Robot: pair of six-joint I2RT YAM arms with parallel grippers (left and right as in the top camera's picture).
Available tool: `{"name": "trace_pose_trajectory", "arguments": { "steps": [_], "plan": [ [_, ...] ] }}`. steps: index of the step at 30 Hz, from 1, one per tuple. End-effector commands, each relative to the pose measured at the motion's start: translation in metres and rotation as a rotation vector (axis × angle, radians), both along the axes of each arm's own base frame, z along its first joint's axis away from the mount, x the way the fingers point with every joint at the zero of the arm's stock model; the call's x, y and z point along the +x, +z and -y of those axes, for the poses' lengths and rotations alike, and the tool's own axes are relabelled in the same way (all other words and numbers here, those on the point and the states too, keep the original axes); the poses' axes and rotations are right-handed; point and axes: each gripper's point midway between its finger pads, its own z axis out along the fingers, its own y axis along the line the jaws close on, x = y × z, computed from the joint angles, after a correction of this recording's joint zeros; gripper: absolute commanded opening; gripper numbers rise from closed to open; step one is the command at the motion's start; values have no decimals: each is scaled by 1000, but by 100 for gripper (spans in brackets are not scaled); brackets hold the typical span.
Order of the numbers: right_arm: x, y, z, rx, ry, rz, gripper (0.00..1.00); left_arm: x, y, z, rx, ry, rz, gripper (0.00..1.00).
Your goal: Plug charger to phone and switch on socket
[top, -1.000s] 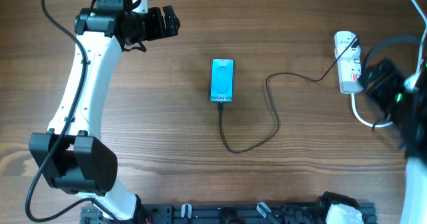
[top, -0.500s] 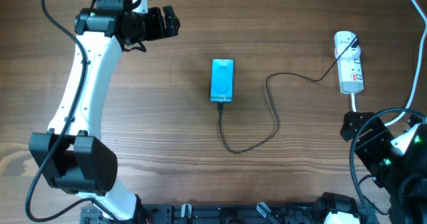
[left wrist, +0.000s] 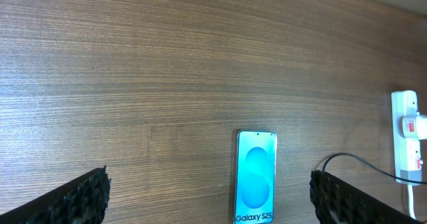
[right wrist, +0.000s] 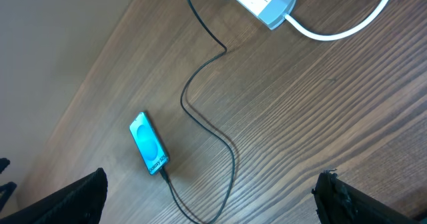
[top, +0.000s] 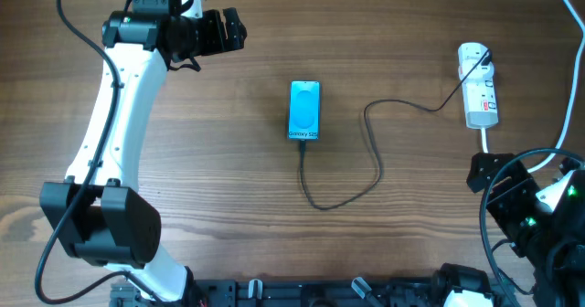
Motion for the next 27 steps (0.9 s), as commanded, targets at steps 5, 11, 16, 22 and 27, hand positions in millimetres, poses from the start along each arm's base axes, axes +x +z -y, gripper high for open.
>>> {"name": "trace_pose_trajectory", "arguments": {
  "steps": [5, 11, 16, 22, 27],
  "plan": [
    [-1, -3, -1, -14, 20, -14, 100, 1, -4, -2, 3, 10, -9, 100],
    [0, -3, -6, -112, 165, -8, 100, 1, -4, -2, 3, 10, -9, 100],
    [1, -2, -7, -194, 260, -2, 100, 0, -4, -2, 3, 10, -9, 100],
    [23, 5, -34, -211, 484, 138, 100, 1, -4, -2, 3, 10, -9, 100],
    [33, -13, -48, -230, 620, 200, 100, 1, -4, -2, 3, 10, -9, 100]
  ]
}}
